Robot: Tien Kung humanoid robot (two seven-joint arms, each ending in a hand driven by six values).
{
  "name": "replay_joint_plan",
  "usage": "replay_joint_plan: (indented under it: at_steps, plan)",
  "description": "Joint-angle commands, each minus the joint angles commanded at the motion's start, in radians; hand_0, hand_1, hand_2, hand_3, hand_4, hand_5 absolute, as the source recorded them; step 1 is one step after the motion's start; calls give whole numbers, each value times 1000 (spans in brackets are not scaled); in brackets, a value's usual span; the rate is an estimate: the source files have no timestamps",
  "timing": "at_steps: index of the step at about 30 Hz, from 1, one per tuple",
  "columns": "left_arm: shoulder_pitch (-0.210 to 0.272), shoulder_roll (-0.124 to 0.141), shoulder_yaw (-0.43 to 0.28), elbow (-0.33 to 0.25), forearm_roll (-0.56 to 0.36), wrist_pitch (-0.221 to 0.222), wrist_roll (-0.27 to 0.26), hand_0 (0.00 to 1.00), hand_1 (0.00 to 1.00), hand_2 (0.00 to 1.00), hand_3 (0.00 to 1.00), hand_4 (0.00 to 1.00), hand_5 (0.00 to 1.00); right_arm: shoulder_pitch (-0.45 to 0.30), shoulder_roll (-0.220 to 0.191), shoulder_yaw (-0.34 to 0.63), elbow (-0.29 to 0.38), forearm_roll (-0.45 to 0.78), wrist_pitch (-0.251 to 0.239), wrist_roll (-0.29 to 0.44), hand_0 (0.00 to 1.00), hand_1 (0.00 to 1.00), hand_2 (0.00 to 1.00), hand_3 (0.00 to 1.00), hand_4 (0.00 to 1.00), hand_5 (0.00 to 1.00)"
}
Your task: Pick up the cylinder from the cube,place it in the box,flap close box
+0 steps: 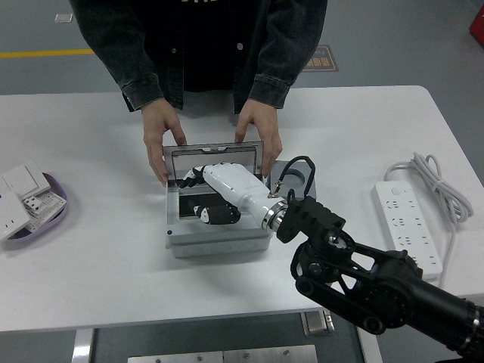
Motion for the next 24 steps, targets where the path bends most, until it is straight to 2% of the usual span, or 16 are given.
replay_joint_plan:
  at_steps: [1,5,9,14,21,24]
  plan:
    - [0,0,0,0,0,0,0,586,610,605,627,644,163,2,-8,11,17,25,-10,7,761,657,666,660,593,75]
    - [1,0,-4,0,6,-1,1,586,610,605,627,644,163,31,-43,61,79,116,-29,13,761,657,666,660,593,75]
    - [-1,4,-15,0,17,0,4,586,609,605,626,642,163,66,-65,99,91,133,-25,3,741,645,650,650,598,86]
    - [-3,5,-15,0,17,-1,5,586,609,605,625,640,165,106,-73,100,28,137,-24,10,737,643,650,650,602,94]
    - [-7,6,-16,0,19,-1,7,586,609,604,625,638,165,157,-86,32,-108,183,-2,49,736,643,652,652,610,105]
    - [-7,7,-15,0,19,-1,7,586,609,604,625,638,165,163,-92,9,-131,189,0,58,736,643,652,652,610,105]
